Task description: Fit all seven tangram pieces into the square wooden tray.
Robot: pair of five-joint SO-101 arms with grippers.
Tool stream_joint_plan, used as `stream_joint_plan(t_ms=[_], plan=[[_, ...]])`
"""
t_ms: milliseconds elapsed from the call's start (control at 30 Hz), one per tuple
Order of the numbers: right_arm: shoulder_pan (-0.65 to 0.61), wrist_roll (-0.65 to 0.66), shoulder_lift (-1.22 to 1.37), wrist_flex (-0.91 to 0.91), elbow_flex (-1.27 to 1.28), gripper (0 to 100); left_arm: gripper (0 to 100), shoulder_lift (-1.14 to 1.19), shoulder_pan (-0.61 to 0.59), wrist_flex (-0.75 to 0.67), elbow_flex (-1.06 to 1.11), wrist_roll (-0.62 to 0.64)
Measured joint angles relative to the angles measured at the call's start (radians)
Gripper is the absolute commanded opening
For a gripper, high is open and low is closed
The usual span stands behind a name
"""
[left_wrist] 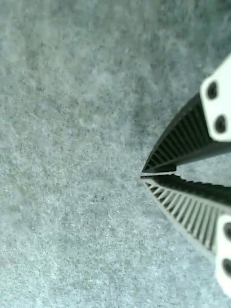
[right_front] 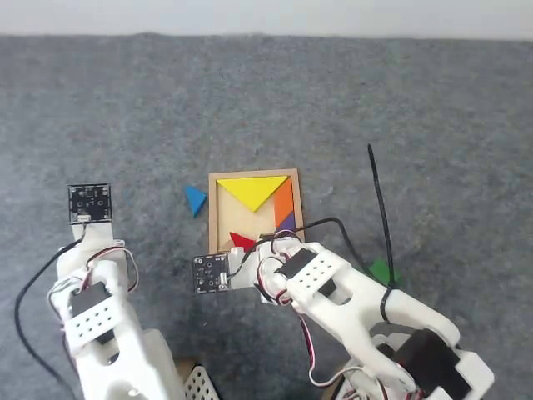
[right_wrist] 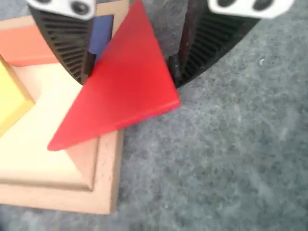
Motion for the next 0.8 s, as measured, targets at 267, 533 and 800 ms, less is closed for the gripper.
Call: stream_joint_plan(t_ms=[267,533,800], plan=[[0.052,-0.072,-0.04,-0.034,0.002,6.3,1,0.0,0.0,0.0,0.0,0.0],[0.084,-0.261,-0.101,-0.064,0.002,0.8,1,0.0,0.0,0.0,0.0,-0.006],[0.147,-0.367,-0.101,-0.1,0.002,0.8,1,-0.002,0.0,0.0,0.018,-0.025]])
